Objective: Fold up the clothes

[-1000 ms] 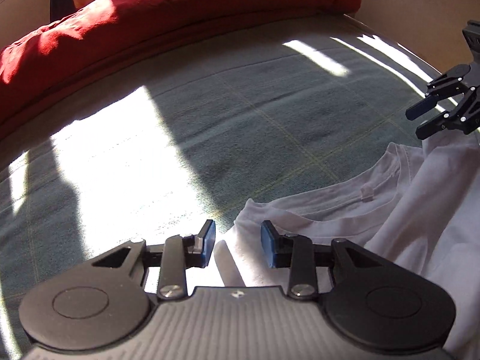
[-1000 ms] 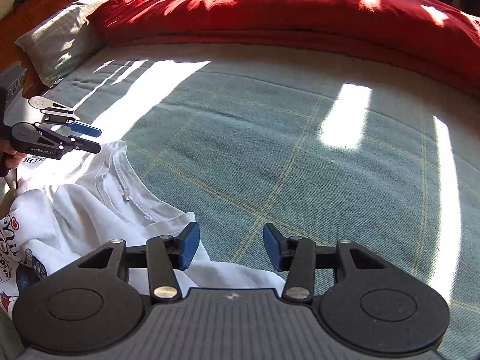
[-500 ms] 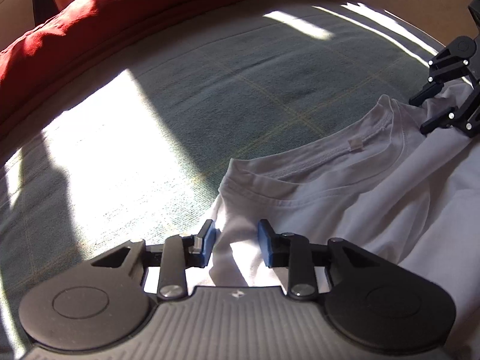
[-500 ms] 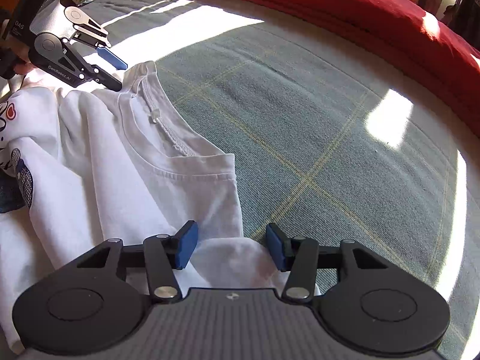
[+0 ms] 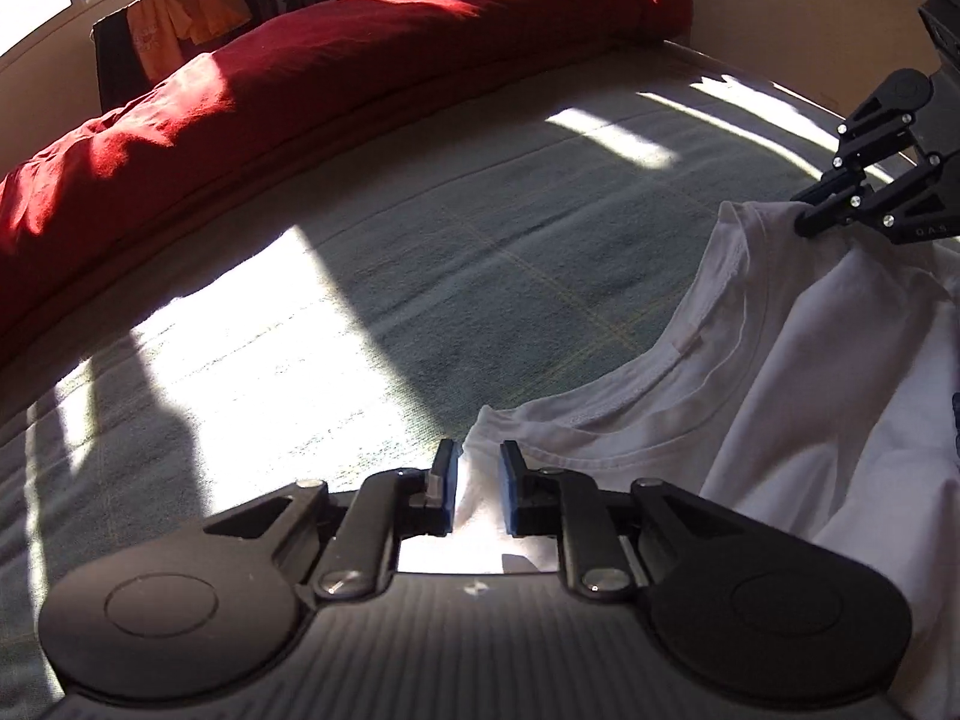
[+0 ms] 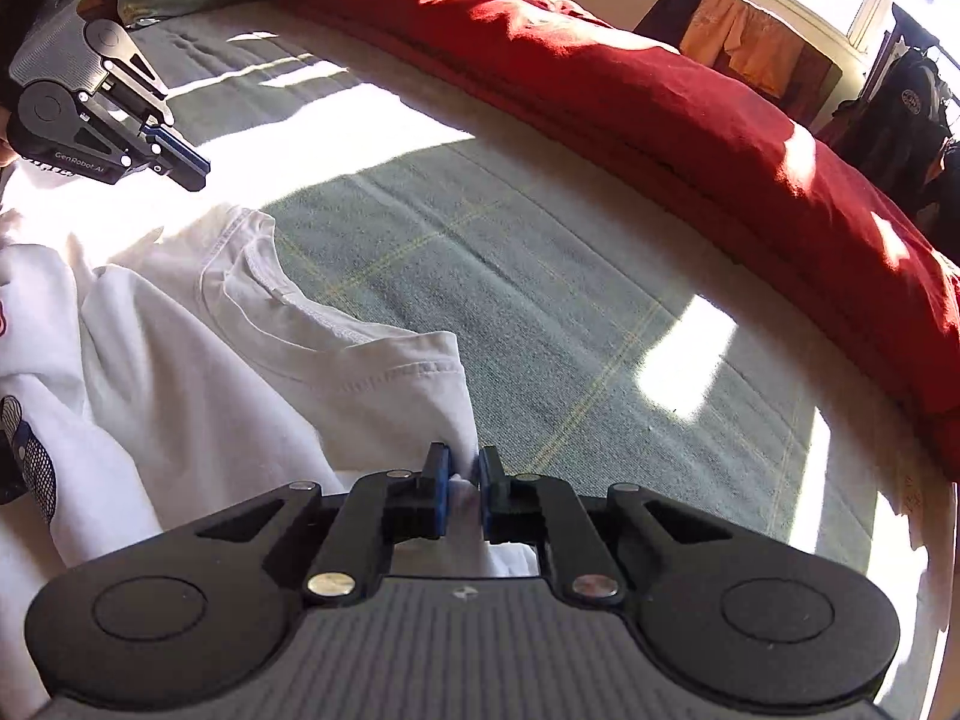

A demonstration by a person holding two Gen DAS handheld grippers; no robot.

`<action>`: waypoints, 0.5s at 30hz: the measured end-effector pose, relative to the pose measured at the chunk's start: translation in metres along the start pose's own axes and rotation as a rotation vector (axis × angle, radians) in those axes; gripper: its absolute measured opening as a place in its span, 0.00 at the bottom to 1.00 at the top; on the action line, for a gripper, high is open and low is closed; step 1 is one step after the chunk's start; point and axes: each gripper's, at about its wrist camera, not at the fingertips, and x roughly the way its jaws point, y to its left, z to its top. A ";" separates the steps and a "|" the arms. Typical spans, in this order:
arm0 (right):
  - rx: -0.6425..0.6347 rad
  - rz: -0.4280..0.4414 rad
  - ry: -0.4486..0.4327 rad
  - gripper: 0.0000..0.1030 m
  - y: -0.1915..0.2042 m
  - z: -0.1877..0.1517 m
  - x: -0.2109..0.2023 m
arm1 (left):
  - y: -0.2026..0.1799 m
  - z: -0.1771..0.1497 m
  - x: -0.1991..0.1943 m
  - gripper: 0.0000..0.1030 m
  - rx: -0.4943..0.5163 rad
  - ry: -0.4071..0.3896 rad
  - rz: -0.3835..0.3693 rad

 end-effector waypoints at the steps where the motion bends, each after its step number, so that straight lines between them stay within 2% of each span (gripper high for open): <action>1: 0.003 0.008 0.005 0.11 -0.002 0.001 0.003 | 0.005 -0.001 0.006 0.45 -0.016 0.009 -0.005; 2: 0.005 0.018 0.009 0.12 -0.002 0.001 0.005 | 0.011 -0.002 0.012 0.48 -0.030 0.017 -0.009; 4: 0.006 0.046 0.015 0.13 -0.002 -0.003 0.010 | 0.019 -0.004 0.022 0.47 -0.050 0.042 -0.015; 6: 0.020 0.082 0.024 0.18 -0.004 -0.007 0.015 | 0.027 -0.007 0.032 0.47 -0.104 0.099 -0.088; 8: 0.052 0.103 0.017 0.22 -0.011 -0.009 0.018 | 0.026 -0.011 0.039 0.47 -0.100 0.130 -0.109; 10: 0.105 0.127 0.005 0.35 -0.019 -0.011 0.023 | 0.021 -0.013 0.043 0.47 -0.084 0.145 -0.113; 11: 0.130 0.142 0.002 0.45 -0.022 -0.012 0.028 | 0.021 -0.012 0.044 0.47 -0.086 0.156 -0.115; 14: 0.163 0.168 0.014 0.55 -0.023 -0.014 0.036 | 0.021 -0.009 0.045 0.45 -0.127 0.186 -0.118; 15: 0.164 0.174 0.023 0.56 -0.020 -0.015 0.037 | 0.017 -0.009 0.043 0.41 -0.118 0.193 -0.105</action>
